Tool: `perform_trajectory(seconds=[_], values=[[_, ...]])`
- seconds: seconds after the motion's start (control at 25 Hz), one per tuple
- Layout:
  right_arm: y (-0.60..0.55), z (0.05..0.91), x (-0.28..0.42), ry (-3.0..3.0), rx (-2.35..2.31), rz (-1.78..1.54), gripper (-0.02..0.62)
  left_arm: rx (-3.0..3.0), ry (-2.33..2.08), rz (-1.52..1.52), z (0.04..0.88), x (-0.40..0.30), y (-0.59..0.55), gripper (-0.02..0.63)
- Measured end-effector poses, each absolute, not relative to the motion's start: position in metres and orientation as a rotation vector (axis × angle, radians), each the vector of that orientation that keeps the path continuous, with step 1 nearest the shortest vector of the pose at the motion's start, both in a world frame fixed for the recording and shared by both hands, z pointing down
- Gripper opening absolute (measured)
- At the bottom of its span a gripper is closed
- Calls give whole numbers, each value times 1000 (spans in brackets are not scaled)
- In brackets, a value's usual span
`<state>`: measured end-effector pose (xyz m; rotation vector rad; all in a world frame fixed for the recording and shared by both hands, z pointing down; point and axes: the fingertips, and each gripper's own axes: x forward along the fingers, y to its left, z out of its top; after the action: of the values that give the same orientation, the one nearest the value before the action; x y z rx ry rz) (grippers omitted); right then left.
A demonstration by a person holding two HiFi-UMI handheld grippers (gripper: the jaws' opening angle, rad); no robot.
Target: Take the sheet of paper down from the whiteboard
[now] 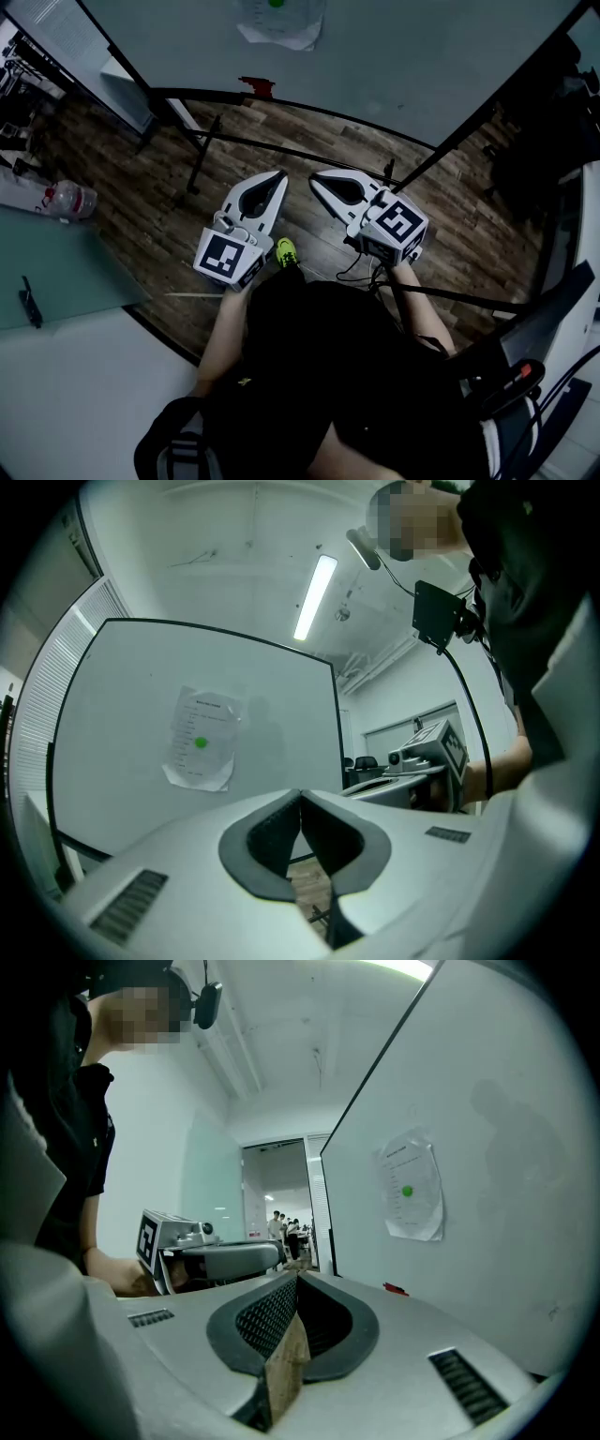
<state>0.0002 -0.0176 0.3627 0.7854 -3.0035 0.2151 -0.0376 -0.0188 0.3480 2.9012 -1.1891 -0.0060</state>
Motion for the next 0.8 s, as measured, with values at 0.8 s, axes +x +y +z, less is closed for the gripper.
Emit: perform_trajectory(seconds=[0.8], values=[[-138,358,-63,-2942,942,224,0,2946,-1035,-28,344,-102,-136,18]])
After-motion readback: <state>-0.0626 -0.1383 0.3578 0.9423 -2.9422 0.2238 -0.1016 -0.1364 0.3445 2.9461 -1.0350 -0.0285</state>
